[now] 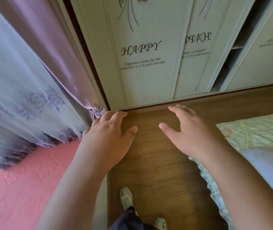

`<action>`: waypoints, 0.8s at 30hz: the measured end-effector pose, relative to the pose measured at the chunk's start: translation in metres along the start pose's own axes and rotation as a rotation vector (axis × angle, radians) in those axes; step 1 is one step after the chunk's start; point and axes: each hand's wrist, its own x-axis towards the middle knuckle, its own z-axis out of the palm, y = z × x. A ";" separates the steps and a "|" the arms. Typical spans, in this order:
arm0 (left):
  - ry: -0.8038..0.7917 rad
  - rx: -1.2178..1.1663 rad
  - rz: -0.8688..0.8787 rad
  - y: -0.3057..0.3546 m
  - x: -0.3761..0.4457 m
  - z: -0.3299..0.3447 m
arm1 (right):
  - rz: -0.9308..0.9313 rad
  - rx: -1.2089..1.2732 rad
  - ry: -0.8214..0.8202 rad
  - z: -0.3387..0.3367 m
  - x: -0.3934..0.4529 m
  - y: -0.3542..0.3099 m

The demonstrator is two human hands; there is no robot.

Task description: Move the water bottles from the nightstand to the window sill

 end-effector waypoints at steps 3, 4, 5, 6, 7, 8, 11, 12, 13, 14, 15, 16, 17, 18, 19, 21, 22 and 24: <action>-0.046 -0.008 0.034 0.001 0.026 0.005 | 0.020 -0.050 0.015 0.000 0.015 0.003; -0.058 -0.006 0.049 0.002 0.036 0.007 | 0.028 -0.066 0.025 -0.001 0.020 0.003; -0.066 -0.004 0.063 0.001 0.045 0.007 | 0.038 -0.077 0.033 -0.002 0.026 0.003; -0.075 -0.003 0.075 0.001 0.057 0.008 | 0.054 -0.087 0.038 -0.003 0.033 0.002; -0.085 0.002 0.085 0.000 0.069 0.007 | 0.073 -0.094 0.043 -0.004 0.041 0.002; -0.093 0.012 0.094 -0.002 0.082 0.006 | 0.088 -0.103 0.048 -0.005 0.050 0.000; -0.100 0.002 0.117 -0.010 0.122 0.001 | 0.117 -0.128 0.041 -0.007 0.081 -0.010; -0.101 -0.016 0.123 -0.015 0.134 -0.001 | 0.121 -0.134 0.043 -0.007 0.092 -0.015; -0.105 -0.033 0.130 -0.020 0.147 -0.003 | 0.124 -0.141 0.049 -0.006 0.105 -0.021; -0.109 -0.046 0.135 -0.025 0.160 -0.005 | 0.128 -0.145 0.057 -0.004 0.117 -0.028; -0.110 -0.052 0.139 -0.030 0.173 -0.008 | 0.129 -0.144 0.061 -0.002 0.130 -0.035; -0.108 -0.052 0.141 -0.036 0.185 -0.010 | 0.132 -0.140 0.059 0.000 0.142 -0.041; -0.104 -0.046 0.143 -0.041 0.196 -0.012 | 0.137 -0.136 0.053 0.002 0.154 -0.048; -0.101 -0.041 0.143 -0.046 0.208 -0.014 | 0.143 -0.136 0.047 0.005 0.165 -0.053; -0.099 -0.039 0.144 -0.051 0.218 -0.017 | 0.146 -0.137 0.043 0.008 0.175 -0.058; -0.101 -0.045 0.155 -0.059 0.238 -0.021 | 0.153 -0.135 0.042 0.014 0.192 -0.066; -0.107 -0.050 0.163 -0.062 0.246 -0.022 | 0.158 -0.131 0.042 0.017 0.199 -0.069; -0.123 -0.061 0.180 -0.066 0.261 -0.024 | 0.173 -0.118 0.037 0.023 0.211 -0.072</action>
